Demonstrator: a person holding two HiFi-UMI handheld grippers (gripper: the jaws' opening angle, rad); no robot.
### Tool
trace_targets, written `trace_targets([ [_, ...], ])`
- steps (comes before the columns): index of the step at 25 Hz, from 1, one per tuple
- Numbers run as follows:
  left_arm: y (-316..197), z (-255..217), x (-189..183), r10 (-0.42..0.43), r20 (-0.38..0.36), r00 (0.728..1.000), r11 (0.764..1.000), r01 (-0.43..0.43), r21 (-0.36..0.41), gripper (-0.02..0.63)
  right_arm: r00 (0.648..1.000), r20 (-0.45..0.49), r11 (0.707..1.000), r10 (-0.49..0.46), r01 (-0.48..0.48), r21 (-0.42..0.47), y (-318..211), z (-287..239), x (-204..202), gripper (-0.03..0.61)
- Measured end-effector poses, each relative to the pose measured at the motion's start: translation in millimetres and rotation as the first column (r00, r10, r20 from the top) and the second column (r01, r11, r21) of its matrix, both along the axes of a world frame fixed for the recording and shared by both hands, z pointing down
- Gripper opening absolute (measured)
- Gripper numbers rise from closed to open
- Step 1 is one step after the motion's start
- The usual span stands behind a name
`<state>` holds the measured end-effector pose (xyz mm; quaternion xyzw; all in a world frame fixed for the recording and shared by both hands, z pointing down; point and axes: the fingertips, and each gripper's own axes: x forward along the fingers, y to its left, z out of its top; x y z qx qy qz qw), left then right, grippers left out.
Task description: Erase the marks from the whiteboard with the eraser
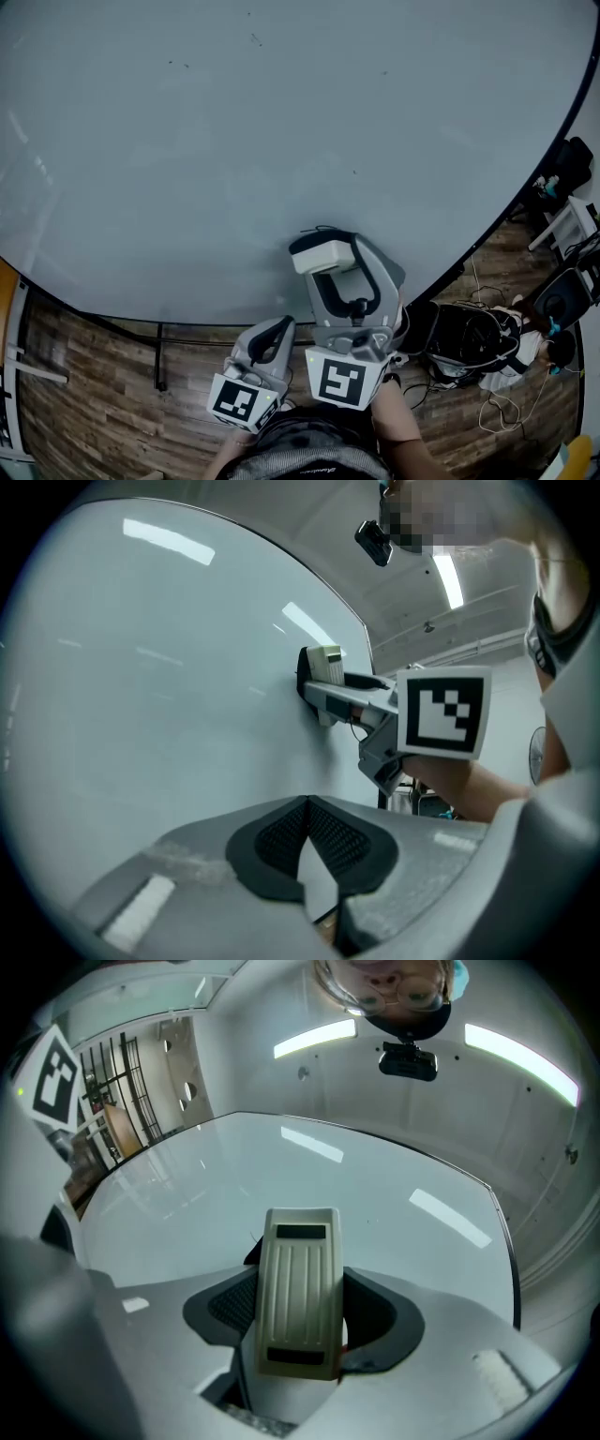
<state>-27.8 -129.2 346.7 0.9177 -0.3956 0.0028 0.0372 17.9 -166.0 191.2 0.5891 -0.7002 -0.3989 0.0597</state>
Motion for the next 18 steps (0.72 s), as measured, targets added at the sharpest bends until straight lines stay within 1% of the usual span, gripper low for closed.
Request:
trace_targets([
  [3,11,18,-13,-0.022,-0.01,1.0,1.0,0.022,0.0,-0.002,1.0,-0.006,1.0,-0.022,0.022,0.022,8,0,-17,0.261],
  [7,16,22,-15,-0.056,-0.014,0.998,0.998,0.056,0.005,-0.002,0.999,-0.013,0.998,-0.037,0.038,0.049,13,-6,-22,0.261],
  [9,21,21,-28,-0.082,-0.017,0.996,0.996,0.083,0.017,-0.002,0.997,-0.04,0.995,-0.062,0.065,0.071,21,-10,-41,0.261],
  [12,25,19,-60,-0.112,-0.022,0.994,0.993,0.112,0.025,-0.002,0.991,-0.08,0.99,-0.111,0.118,0.081,28,-12,-91,0.261],
  [14,23,19,-71,-0.136,-0.023,0.99,0.99,0.137,0.022,-0.002,0.984,-0.098,0.984,-0.151,0.159,0.084,27,-11,-114,0.261],
  [16,21,19,-76,-0.167,-0.024,0.986,0.986,0.167,0.019,-0.002,0.978,-0.118,0.979,-0.171,0.182,0.095,26,-11,-125,0.261],
  [18,21,20,-76,-0.19,-0.024,0.981,0.981,0.191,0.016,-0.002,0.977,-0.126,0.976,-0.174,0.188,0.106,26,-11,-124,0.262],
])
